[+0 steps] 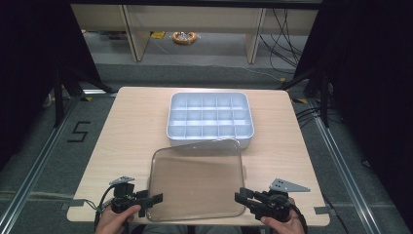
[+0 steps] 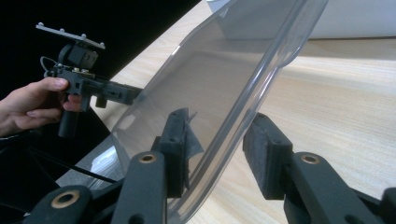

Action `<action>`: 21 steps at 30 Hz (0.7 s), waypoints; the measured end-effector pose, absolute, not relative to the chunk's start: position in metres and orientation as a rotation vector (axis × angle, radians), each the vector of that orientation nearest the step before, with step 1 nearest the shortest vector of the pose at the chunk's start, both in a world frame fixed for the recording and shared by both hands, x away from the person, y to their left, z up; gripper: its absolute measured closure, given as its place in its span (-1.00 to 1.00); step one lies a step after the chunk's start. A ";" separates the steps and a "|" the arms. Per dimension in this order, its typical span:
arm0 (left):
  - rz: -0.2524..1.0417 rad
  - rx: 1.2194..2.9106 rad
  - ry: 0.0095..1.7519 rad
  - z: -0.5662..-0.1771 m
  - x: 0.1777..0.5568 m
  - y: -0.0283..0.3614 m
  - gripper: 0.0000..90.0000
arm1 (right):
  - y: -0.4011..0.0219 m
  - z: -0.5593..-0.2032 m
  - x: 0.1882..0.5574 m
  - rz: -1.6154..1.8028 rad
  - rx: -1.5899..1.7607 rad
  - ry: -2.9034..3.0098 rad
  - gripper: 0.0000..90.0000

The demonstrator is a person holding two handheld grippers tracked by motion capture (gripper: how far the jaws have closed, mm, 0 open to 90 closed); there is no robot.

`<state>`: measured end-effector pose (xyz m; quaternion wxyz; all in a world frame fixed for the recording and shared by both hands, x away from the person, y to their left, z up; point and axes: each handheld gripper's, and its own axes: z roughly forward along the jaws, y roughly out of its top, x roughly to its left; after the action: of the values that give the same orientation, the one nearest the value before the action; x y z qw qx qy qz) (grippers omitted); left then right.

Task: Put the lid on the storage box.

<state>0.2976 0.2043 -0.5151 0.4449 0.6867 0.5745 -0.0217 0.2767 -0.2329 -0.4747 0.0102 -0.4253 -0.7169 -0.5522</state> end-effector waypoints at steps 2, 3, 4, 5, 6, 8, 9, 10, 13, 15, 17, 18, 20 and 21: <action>-0.061 1.693 1.426 -0.516 0.298 0.206 -0.51 | -0.234 -0.476 0.278 -1.721 -1.309 -2.259 0.40; -0.050 1.690 1.428 -0.516 0.298 0.206 -0.51 | -0.235 -0.476 0.278 -1.730 -1.302 -2.258 0.40; -0.033 1.685 1.437 -0.516 0.298 0.206 -0.51 | -0.235 -0.476 0.279 -1.725 -1.301 -2.273 0.39; -0.030 1.674 1.441 -0.516 0.298 0.205 -0.52 | -0.235 -0.476 0.279 -1.726 -1.295 -2.253 0.40; -0.047 1.680 1.431 -0.516 0.298 0.206 -0.52 | -0.234 -0.477 0.278 -1.699 -1.323 -2.233 0.40; -0.049 1.674 1.435 -0.516 0.298 0.207 -0.53 | -0.235 -0.477 0.278 -1.699 -1.321 -2.226 0.40; -0.056 1.668 1.439 -0.516 0.299 0.207 -0.55 | -0.235 -0.478 0.279 -1.720 -1.295 -2.243 0.40; -0.061 1.668 1.439 -0.516 0.299 0.207 -0.55 | -0.235 -0.478 0.279 -1.720 -1.295 -2.243 0.40; -0.054 1.686 1.429 -0.516 0.300 0.208 -0.53 | -0.238 -0.480 0.283 -1.728 -1.266 -2.285 0.40; -0.062 1.672 1.428 -0.517 0.302 0.207 -0.51 | -0.239 -0.481 0.284 -1.727 -1.266 -2.279 0.39; -0.097 1.694 1.397 -0.519 0.304 0.209 -0.30 | -0.241 -0.484 0.286 -1.682 -1.292 -2.292 0.40; -0.091 1.690 1.394 -0.519 0.305 0.207 -0.26 | -0.241 -0.485 0.285 -1.634 -1.311 -2.319 0.43; -0.126 1.695 1.385 -0.519 0.306 0.208 -0.28 | -0.242 -0.485 0.286 -1.593 -1.295 -2.411 0.52; -0.128 1.687 1.390 -0.519 0.306 0.209 -0.27 | -0.242 -0.487 0.288 -1.621 -1.289 -2.387 0.54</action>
<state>0.3065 0.2086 -0.5191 0.4581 0.6849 0.5643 -0.0520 0.2881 -0.2423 -0.4865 -0.0093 -0.4077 -0.7554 -0.5128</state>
